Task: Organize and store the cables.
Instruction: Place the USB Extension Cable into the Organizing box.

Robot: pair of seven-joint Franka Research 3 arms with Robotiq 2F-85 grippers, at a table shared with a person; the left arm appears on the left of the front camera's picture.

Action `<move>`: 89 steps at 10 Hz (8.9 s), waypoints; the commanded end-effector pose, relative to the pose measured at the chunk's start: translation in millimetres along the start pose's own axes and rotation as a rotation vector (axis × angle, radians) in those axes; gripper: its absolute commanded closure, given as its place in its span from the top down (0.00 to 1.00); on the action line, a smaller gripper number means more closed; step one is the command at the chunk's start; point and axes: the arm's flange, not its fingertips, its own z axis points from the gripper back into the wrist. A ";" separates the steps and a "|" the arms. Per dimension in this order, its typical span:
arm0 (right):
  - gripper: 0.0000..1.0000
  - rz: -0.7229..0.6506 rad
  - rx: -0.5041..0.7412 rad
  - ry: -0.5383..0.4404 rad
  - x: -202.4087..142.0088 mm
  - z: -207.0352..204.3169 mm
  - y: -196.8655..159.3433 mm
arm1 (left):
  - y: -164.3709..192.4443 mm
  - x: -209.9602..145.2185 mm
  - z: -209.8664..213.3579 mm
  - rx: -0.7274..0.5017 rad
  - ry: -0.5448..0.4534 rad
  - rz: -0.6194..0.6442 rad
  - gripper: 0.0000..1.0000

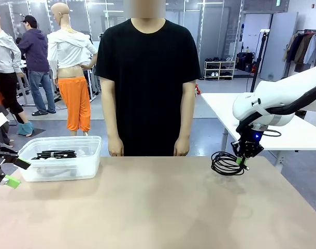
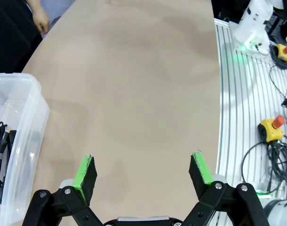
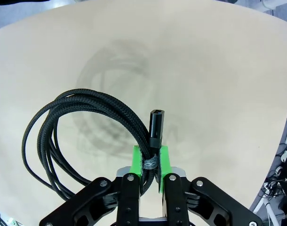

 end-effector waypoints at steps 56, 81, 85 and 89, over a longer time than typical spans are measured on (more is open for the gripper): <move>1.00 0.665 0.403 -0.775 -306.2 102.3 -113.6 | 22.0 249.0 -270.0 -0.086 0.323 0.577 1.00; 1.00 0.665 0.403 -0.775 -306.2 102.3 -113.6 | 93.7 276.1 -466.0 0.536 0.655 1.331 1.00; 1.00 0.665 0.403 -0.775 -306.2 102.3 -113.6 | 102.2 265.6 -471.6 0.601 0.596 1.322 1.00; 1.00 0.665 0.403 -0.775 -306.2 102.3 -113.6 | 104.9 258.0 -481.4 0.616 0.580 1.304 1.00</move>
